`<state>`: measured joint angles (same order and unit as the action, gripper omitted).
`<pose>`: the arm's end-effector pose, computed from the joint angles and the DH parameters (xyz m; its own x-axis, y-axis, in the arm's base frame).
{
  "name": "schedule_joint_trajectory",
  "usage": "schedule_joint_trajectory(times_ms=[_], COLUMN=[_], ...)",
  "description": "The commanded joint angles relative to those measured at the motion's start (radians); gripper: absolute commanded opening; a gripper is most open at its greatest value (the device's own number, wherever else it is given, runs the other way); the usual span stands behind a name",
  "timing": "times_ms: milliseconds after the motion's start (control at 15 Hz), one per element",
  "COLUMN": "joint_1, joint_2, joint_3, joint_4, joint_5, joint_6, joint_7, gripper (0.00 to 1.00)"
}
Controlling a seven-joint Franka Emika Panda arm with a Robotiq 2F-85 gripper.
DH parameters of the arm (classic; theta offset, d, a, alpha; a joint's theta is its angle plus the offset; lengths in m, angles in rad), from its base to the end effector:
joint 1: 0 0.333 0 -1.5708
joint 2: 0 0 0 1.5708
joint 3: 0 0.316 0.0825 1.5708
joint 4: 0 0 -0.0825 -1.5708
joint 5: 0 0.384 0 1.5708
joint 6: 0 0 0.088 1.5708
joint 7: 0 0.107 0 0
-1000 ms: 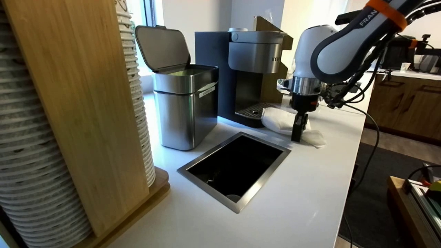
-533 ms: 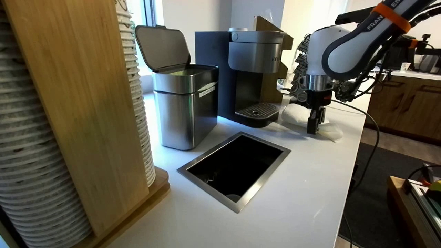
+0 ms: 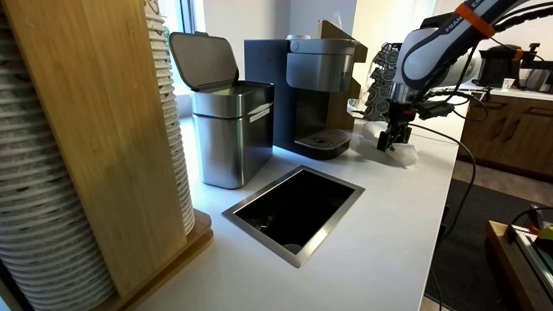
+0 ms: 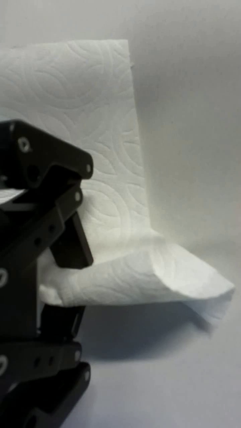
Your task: Use the tissue to wipe the counter
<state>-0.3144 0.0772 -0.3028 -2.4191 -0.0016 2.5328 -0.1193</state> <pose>0.4037 -0.2874 0.2826 0.8795 -0.4745 0.0368 -0.4756 -0.8792 0.0285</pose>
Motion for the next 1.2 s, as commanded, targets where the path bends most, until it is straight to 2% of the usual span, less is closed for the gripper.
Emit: schedule_joint_trajectory(times_ms=[0, 533, 933, 1000, 1133], joint_1=[0.013, 0.103, 0.123, 0.121, 0.118], joint_2=[-0.001, -0.151, -0.223, -0.235, -0.258], joint_3=[0.014, 0.110, 0.115, 0.114, 0.110], joint_4=[-0.001, -0.103, -0.111, -0.115, -0.119], joint_5=[0.008, 0.010, -0.010, -0.018, -0.019], joint_6=[-0.012, -0.089, -0.144, -0.146, -0.162], joint_7=[-0.001, -0.077, -0.075, -0.065, -0.067], gripper=[0.00, 0.00, 0.00, 0.25, 0.31])
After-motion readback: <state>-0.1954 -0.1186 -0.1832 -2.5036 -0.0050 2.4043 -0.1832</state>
